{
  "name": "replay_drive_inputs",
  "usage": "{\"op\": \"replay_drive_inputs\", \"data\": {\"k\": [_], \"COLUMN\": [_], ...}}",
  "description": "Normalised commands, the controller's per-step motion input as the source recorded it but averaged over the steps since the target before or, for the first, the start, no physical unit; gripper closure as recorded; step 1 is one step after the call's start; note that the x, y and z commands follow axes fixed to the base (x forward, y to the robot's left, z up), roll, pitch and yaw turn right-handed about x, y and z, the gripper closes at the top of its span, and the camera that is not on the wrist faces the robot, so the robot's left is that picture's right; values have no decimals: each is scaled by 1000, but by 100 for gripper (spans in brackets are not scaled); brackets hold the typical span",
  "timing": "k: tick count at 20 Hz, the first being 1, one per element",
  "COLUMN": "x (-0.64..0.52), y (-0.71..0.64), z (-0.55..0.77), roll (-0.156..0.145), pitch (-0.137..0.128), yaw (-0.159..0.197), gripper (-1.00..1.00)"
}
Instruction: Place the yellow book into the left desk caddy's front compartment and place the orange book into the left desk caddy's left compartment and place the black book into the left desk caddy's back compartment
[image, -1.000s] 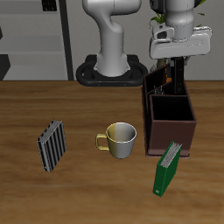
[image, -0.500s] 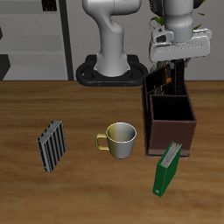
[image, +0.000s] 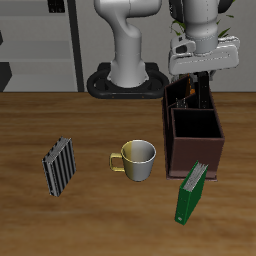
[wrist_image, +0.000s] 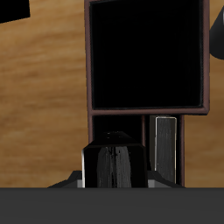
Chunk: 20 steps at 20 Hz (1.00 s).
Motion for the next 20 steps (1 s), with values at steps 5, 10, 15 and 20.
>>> {"op": "replay_drive_inputs", "data": {"k": [5,10,15,20], "x": [-16,-17,-51,-58], "y": [-39,-12,-10,-5], "z": [-106,-132,-138,-125], "roll": [10,6,16,11], "pitch": [25,16,15,4], "yaw": [-29,-6,-5,16], "gripper": [100,100,100,100]}}
